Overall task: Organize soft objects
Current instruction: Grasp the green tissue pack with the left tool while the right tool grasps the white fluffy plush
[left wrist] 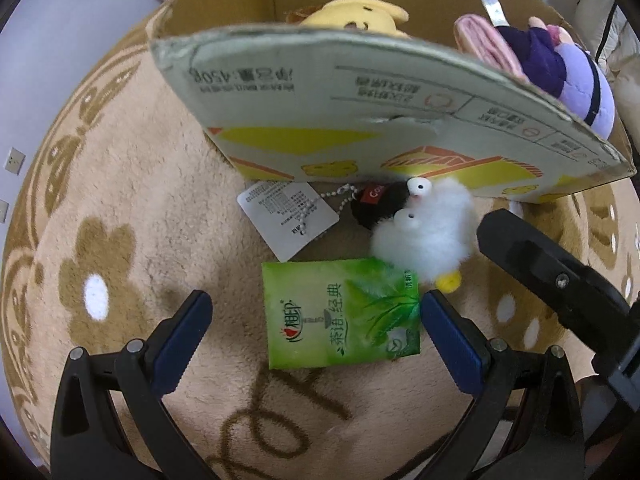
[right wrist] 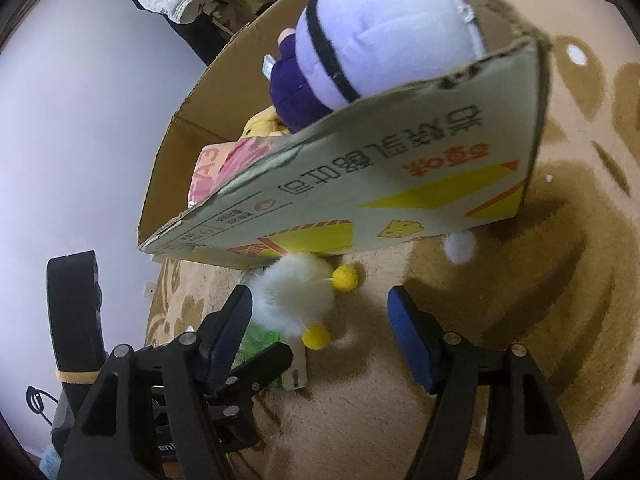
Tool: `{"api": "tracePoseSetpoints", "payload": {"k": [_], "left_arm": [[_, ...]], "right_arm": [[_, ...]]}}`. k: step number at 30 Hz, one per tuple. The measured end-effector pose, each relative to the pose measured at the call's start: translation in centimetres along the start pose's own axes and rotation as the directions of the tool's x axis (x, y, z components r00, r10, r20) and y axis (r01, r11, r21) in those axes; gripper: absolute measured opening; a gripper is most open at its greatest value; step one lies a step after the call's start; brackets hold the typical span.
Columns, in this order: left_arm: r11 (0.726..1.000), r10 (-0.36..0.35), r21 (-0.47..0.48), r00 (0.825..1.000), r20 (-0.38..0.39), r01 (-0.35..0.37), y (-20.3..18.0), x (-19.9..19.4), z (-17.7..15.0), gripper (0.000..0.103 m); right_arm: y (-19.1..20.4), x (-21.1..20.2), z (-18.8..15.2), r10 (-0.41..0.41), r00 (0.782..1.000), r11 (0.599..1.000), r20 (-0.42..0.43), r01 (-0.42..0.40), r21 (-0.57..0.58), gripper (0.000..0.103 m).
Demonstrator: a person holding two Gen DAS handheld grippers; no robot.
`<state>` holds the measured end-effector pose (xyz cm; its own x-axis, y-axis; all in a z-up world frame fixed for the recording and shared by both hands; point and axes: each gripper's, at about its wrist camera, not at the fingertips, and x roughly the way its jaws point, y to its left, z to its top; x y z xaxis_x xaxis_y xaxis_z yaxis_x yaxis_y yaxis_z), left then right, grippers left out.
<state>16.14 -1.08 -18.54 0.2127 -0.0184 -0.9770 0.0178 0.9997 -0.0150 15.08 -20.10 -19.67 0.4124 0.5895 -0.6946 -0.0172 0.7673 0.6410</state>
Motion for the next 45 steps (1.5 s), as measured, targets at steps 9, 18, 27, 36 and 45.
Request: {"api": "tracePoseSetpoints", "payload": {"k": [9, 18, 27, 36, 45], "left_arm": [[0.997, 0.079, -0.015, 0.997, -0.011, -0.08, 0.5, 1.3, 0.3, 0.102], [0.994, 0.095, -0.044, 0.995, -0.03, -0.096, 1.9, 1.7, 0.0, 0.074], [0.995, 0.085, -0.054, 0.996, -0.012, -0.086, 3.1, 1.0, -0.7, 0.074], [0.993, 0.113, -0.038, 0.993, 0.019, -0.112, 1.4, -1.2, -0.3, 0.074], [0.993, 0.112, -0.054, 0.99, 0.082, -0.108, 1.4, -3.0, -1.0, 0.073]], "right_arm": [[0.1, 1.4, 0.6, 0.016, 1.0, 1.0, -0.016, -0.016, 0.006, 0.075], [1.1, 3.3, 1.0, -0.016, 0.998, 1.0, -0.057, 0.016, -0.01, 0.06], [1.5, 4.2, 1.7, -0.059, 0.997, 0.998, -0.05, 0.059, -0.004, 0.053], [1.2, 4.0, 0.2, -0.04, 0.999, 0.999, -0.023, 0.04, 0.001, 0.013], [1.9, 2.6, -0.2, -0.092, 0.995, 0.993, 0.03, 0.094, -0.076, 0.002]]}}
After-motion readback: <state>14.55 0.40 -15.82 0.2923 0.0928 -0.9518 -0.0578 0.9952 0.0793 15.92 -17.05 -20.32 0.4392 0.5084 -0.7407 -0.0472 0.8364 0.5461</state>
